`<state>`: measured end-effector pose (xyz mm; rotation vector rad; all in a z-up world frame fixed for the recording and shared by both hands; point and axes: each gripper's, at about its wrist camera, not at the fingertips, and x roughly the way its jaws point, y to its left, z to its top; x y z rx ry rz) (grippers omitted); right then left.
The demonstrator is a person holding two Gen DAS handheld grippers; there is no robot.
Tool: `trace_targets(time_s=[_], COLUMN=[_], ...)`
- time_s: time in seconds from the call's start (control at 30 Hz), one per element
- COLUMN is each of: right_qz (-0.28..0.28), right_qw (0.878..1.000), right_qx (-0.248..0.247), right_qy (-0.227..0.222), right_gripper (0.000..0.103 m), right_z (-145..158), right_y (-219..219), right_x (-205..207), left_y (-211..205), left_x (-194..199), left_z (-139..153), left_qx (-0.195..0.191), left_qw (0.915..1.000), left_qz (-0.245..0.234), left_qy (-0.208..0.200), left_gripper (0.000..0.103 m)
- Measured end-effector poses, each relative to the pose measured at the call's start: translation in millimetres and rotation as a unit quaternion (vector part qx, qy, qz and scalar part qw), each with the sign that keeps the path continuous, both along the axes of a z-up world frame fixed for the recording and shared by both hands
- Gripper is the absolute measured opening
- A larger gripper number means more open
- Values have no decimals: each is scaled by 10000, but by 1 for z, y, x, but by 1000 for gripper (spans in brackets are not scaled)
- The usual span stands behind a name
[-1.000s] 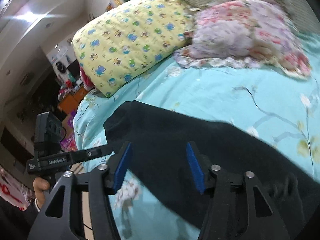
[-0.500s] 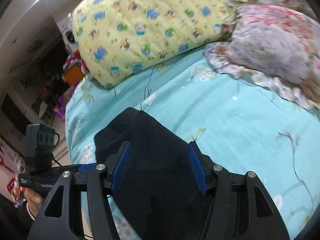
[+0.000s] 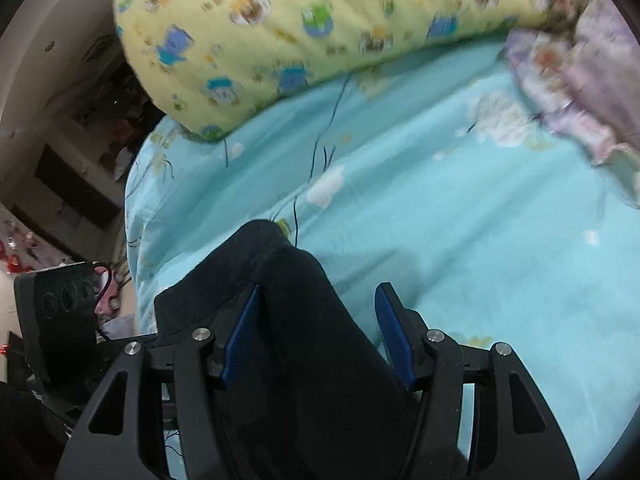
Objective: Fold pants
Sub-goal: 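Grasp the end of the pants strip with the right tool while the left tool grasps beside it, then lift the held end with both tools and fold it over the bundle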
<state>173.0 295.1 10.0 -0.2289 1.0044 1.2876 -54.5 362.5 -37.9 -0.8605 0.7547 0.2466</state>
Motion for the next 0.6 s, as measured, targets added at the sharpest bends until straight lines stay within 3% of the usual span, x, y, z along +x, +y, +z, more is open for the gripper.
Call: trace_targets(time_s=[0.03,0.13,0.27,0.4,0.6], right_qz=[-32,-168,-201,-237,-358], right_qw=[10000,9992,9991,9987,9965], right_qx=[26,198,321,435,759], right_qy=[74,312,210,107,33], right_gripper=[38,26,24,22,20], right_z=[-2,-2,7,18,38], right_y=[0,-8,-16,-23,-44], right_x=[4,11,2,-4,-14], left_y=[1,4,9,12,-5], left_x=[3,8,12,8,7], left_z=[0,-1,-2,-1,30], left_qx=[17,27,166,-47,210], left_qw=[10000,10000,9998,9999,9986], left_qz=[-11,17,99,10,-211], left_qy=[-3,-80,-34,-158,-438], left_gripper=[74,71,46,25,19])
